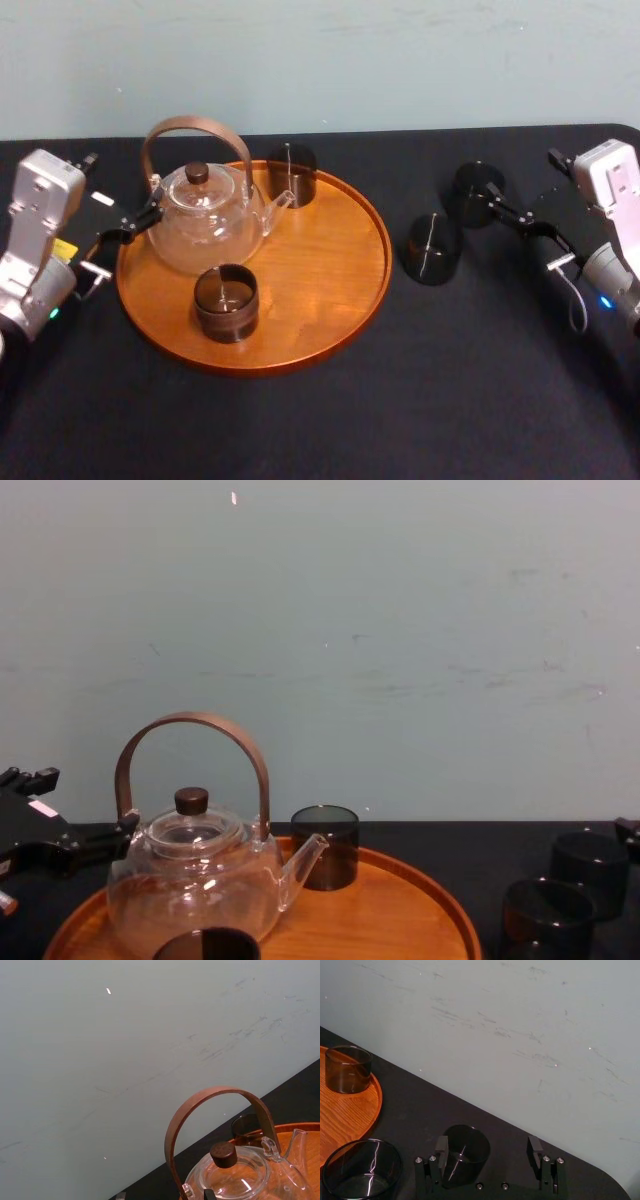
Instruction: Pick up the glass from the table and place it on the tray.
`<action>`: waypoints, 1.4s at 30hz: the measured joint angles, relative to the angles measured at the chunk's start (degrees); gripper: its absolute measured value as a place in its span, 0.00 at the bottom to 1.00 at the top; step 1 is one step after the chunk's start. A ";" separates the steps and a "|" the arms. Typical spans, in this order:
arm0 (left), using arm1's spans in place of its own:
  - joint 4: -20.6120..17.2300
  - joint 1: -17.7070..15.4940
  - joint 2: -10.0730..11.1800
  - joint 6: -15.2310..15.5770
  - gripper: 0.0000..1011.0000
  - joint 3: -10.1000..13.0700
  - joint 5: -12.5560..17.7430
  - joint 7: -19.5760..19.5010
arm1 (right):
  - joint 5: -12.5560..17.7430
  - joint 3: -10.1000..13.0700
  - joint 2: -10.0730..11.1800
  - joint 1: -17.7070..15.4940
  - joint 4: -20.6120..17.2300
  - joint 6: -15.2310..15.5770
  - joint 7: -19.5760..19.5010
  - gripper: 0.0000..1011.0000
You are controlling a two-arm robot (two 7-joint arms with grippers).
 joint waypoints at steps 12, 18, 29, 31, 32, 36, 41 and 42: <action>0.00 0.00 0.00 0.00 1.00 0.00 0.00 0.00 | 0.00 0.00 0.00 0.00 0.00 0.00 0.00 0.99; 0.00 0.00 0.00 0.00 1.00 0.00 0.00 0.00 | 0.00 0.00 0.00 0.00 0.00 0.00 0.00 0.99; 0.00 0.00 0.00 0.00 1.00 0.00 0.00 0.00 | 0.00 0.00 0.00 0.00 0.00 0.00 0.00 0.99; 0.00 0.00 0.00 0.00 1.00 0.00 0.00 0.00 | 0.00 0.00 0.00 0.00 0.00 0.00 0.00 0.99; 0.00 0.00 0.00 0.00 1.00 0.00 0.00 0.00 | 0.00 0.00 0.00 0.00 0.00 0.00 0.00 0.99; 0.00 0.00 0.00 0.00 1.00 0.00 0.00 0.00 | 0.00 0.00 0.00 0.00 0.00 0.00 0.00 0.99; 0.00 0.00 0.00 0.00 1.00 0.00 0.00 0.00 | 0.00 0.00 0.00 0.00 0.00 0.00 0.00 0.99; 0.00 0.00 0.00 0.00 1.00 0.00 0.00 0.00 | 0.00 0.00 0.00 0.00 0.00 0.00 0.00 0.99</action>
